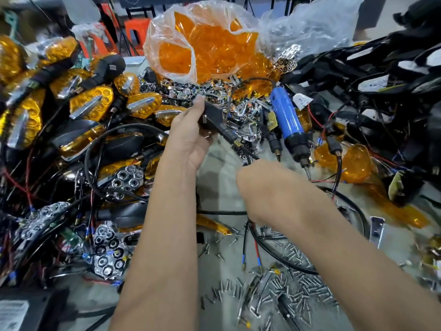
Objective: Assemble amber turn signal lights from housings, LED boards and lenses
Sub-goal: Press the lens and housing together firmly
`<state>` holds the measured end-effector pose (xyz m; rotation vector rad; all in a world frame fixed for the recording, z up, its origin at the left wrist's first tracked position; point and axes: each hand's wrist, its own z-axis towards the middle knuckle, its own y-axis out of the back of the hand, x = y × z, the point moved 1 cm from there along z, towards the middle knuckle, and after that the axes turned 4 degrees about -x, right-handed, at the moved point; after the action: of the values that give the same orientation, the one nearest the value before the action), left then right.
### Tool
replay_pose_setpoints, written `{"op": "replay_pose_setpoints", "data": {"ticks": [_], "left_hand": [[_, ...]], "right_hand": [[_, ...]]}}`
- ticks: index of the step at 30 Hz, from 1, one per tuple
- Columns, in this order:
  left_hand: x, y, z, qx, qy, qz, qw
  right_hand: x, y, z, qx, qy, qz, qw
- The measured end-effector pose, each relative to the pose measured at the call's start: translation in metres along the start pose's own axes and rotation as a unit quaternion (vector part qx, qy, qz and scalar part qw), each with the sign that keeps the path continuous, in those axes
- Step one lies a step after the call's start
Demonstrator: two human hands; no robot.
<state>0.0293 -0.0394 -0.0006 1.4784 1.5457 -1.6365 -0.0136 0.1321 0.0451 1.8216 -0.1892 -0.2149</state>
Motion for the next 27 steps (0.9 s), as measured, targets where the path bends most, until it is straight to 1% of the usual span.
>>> {"op": "replay_pose_setpoints", "data": {"ticks": [1,3,6,9,11,12,13,15,17,19,22,25,27], "left_hand": [[0.001,0.0,-0.001,-0.003,0.002,0.002,1.0],[0.004,-0.002,-0.003,0.003,0.017,-0.034,0.999],[0.003,-0.004,-0.007,0.023,0.036,-0.094,0.995],[0.003,-0.005,-0.009,0.03,0.058,-0.111,0.992],[0.001,-0.006,-0.012,0.032,0.077,-0.114,0.99],[0.0,-0.007,-0.014,0.038,0.084,-0.115,0.989],[-0.001,-0.006,-0.014,0.047,0.081,-0.109,0.99],[-0.001,-0.006,-0.016,0.065,0.053,-0.058,0.995],[0.0,-0.005,-0.015,0.073,0.017,0.002,0.997],[0.002,-0.004,-0.015,0.071,-0.001,0.03,0.997],[0.005,-0.001,-0.011,0.07,-0.024,0.065,0.995],[0.009,-0.001,-0.009,0.057,-0.055,0.149,0.986],[0.012,-0.004,-0.009,0.04,-0.055,0.175,0.982]], "right_hand": [[0.001,-0.002,-0.004,-0.019,-0.004,0.003,1.0],[0.004,-0.006,-0.011,-0.035,-0.006,0.0,0.999],[0.002,-0.011,-0.016,-0.004,-0.015,0.025,1.0],[-0.012,-0.005,-0.016,0.017,-0.012,0.047,0.999],[-0.029,0.007,-0.011,0.031,-0.006,0.091,0.995],[-0.039,0.015,-0.007,0.025,-0.014,0.142,0.989],[-0.049,0.022,-0.002,0.005,-0.022,0.205,0.979],[-0.066,0.033,0.011,-0.072,-0.027,0.326,0.942],[-0.077,0.038,0.027,-0.164,-0.013,0.424,0.89],[-0.083,0.039,0.044,-0.214,0.006,0.496,0.842],[-0.085,0.036,0.067,-0.257,0.025,0.543,0.799],[-0.084,0.031,0.081,-0.308,0.036,0.588,0.747],[-0.08,0.025,0.088,-0.327,0.052,0.603,0.726]]}}
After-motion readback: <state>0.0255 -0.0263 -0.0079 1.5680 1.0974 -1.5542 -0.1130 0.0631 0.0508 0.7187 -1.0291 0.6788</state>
